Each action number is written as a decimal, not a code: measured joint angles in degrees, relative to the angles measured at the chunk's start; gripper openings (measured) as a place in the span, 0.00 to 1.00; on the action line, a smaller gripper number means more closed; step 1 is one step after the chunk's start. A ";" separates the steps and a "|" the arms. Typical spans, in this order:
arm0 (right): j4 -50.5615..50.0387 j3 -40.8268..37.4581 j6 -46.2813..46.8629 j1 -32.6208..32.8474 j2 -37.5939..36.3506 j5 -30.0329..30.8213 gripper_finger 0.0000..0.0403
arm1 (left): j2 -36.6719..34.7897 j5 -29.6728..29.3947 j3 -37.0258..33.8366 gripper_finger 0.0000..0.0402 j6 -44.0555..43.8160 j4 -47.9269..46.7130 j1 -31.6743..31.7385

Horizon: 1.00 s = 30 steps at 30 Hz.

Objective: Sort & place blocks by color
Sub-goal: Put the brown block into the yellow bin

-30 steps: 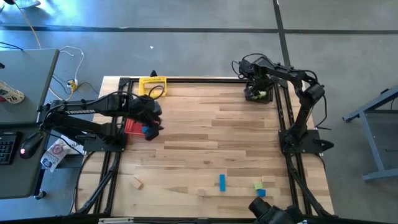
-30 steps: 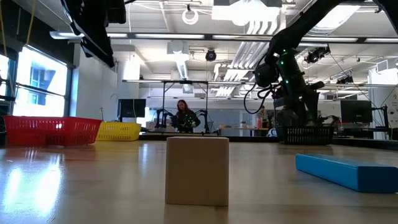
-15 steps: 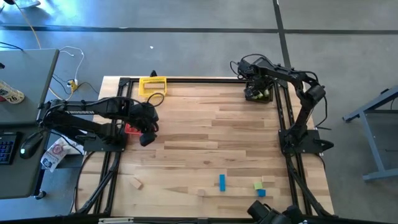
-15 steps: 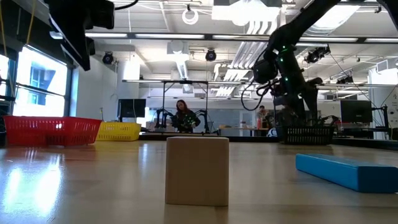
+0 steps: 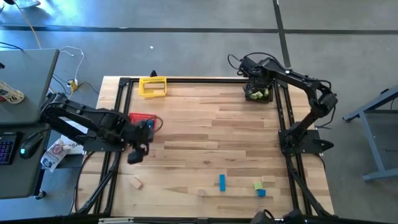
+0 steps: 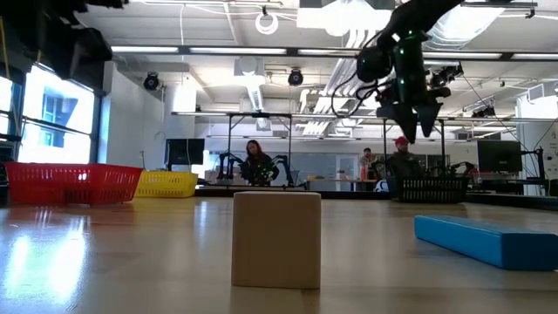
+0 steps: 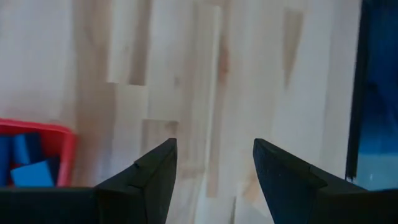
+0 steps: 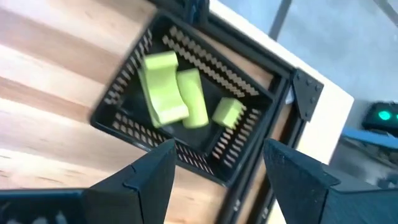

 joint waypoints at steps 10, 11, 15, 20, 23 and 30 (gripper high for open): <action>4.45 0.00 -0.08 0.55 -2.41 -3.37 0.57 | 0.00 -0.60 -0.23 0.49 -2.20 0.26 -14.32; 4.47 0.00 -0.08 0.55 -2.41 -3.35 0.57 | 0.00 -0.61 -0.49 0.49 -2.83 0.26 -15.54; 4.76 0.00 0.05 0.55 -2.41 -3.39 0.57 | 0.00 -0.58 -2.37 0.49 -5.18 0.38 -19.97; 4.76 0.00 0.92 0.55 -2.41 -3.42 0.57 | 0.65 -0.61 -4.31 0.49 -9.18 0.82 -24.20; 4.80 0.00 0.92 0.55 -2.41 -3.44 0.57 | 1.85 -1.08 -4.33 0.49 -11.01 1.95 -26.37; 5.13 0.00 1.49 0.55 -2.41 -3.48 0.57 | 6.88 -3.23 -4.33 0.49 -8.87 5.33 -30.69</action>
